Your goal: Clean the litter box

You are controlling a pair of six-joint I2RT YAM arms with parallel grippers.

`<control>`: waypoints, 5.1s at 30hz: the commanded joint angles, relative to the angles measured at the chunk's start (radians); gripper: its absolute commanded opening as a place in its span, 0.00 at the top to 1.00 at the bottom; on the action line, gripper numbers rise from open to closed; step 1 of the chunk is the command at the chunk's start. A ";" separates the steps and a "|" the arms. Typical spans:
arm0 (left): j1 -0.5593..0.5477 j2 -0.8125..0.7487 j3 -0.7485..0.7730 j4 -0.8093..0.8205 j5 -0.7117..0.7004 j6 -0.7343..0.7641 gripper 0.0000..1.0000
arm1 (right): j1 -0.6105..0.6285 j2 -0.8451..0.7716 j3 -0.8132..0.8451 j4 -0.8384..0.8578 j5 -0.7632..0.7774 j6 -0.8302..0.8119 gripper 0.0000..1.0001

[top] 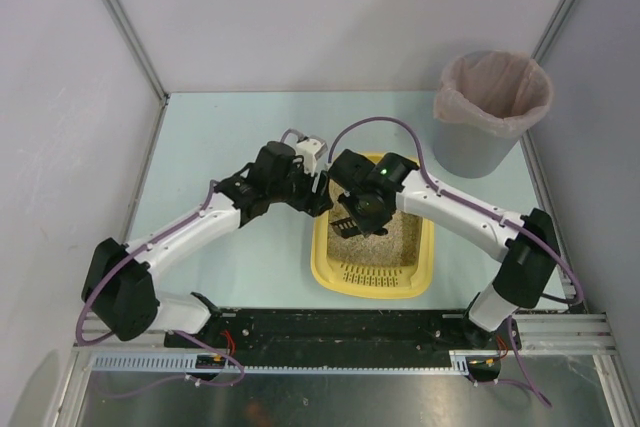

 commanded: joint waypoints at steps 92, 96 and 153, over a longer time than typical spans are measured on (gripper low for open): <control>0.033 -0.516 -0.265 0.056 -0.294 0.022 0.24 | -0.013 0.282 0.114 0.127 0.043 0.091 1.00; 0.034 -0.515 -0.268 0.055 -0.303 0.020 0.23 | -0.025 0.285 0.099 0.176 0.046 0.100 1.00; -0.114 -0.163 -0.340 0.179 -0.355 -0.194 0.31 | -0.142 0.338 0.133 0.324 0.228 0.143 1.00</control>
